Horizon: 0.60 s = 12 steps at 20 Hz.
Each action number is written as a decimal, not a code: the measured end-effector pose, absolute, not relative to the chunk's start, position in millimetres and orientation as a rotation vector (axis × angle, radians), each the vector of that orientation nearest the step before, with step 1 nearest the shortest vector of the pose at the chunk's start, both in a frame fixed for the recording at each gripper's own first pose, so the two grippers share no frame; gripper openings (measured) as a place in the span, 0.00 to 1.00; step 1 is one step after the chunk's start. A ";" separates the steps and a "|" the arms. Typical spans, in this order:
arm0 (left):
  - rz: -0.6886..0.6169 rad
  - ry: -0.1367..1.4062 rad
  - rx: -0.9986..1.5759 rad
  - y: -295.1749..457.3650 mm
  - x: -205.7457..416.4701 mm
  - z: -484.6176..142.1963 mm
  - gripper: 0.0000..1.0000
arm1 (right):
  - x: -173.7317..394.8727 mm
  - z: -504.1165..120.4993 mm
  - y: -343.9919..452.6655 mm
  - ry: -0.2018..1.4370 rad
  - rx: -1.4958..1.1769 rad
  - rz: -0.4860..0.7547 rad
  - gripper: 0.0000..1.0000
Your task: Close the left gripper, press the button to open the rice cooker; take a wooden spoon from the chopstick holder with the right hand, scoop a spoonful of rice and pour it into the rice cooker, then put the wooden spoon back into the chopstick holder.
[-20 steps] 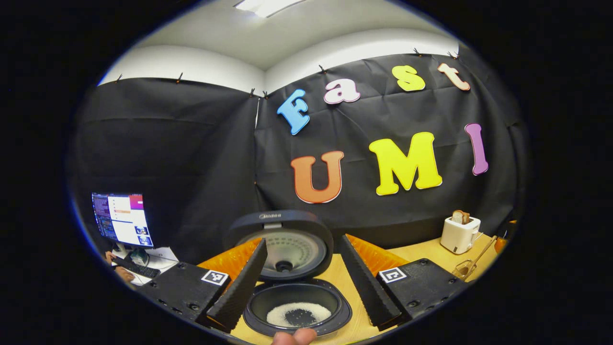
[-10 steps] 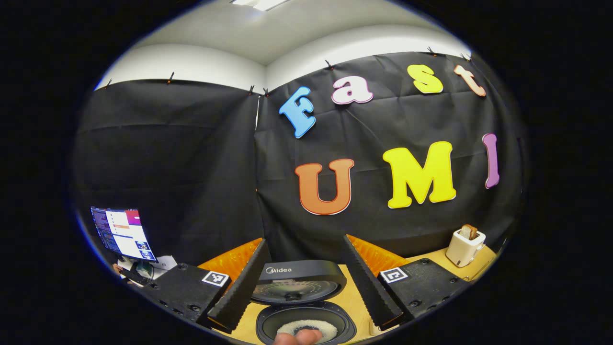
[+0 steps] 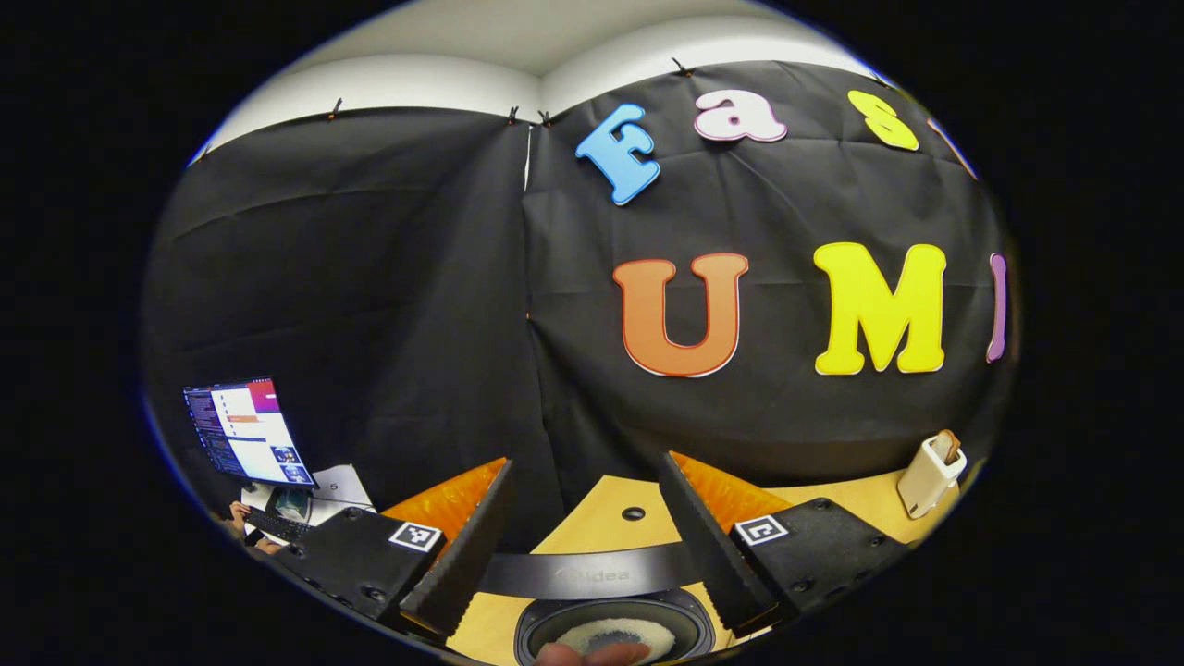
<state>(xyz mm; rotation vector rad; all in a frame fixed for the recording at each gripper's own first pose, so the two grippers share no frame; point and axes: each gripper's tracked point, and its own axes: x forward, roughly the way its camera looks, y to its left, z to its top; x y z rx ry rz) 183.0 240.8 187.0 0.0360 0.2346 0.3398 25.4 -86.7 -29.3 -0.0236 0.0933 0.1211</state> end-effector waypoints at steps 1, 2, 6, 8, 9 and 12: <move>0.335 0.237 0.033 239.8 183.4 186.5 0.99 | 25.9 -32.9 -86.0 0.101 -0.024 0.121 0.95; 0.325 0.236 0.033 237.3 183.3 186.2 0.99 | 25.7 -34.8 -85.3 0.108 -0.021 0.120 0.91; 0.303 0.273 0.022 230.9 180.0 174.9 0.99 | 21.5 -33.7 -81.7 0.108 -0.005 0.126 0.91; 0.307 0.298 0.018 231.7 176.8 166.2 0.99 | 18.0 -27.1 -83.8 0.086 -0.017 0.116 0.91; 0.304 0.309 0.018 231.7 175.8 162.3 0.99 | 15.6 -25.2 -85.5 0.074 -0.024 0.107 0.95; 0.289 0.314 -0.004 224.9 169.9 154.3 0.99 | 11.9 -23.6 -87.2 0.064 -0.045 0.086 0.95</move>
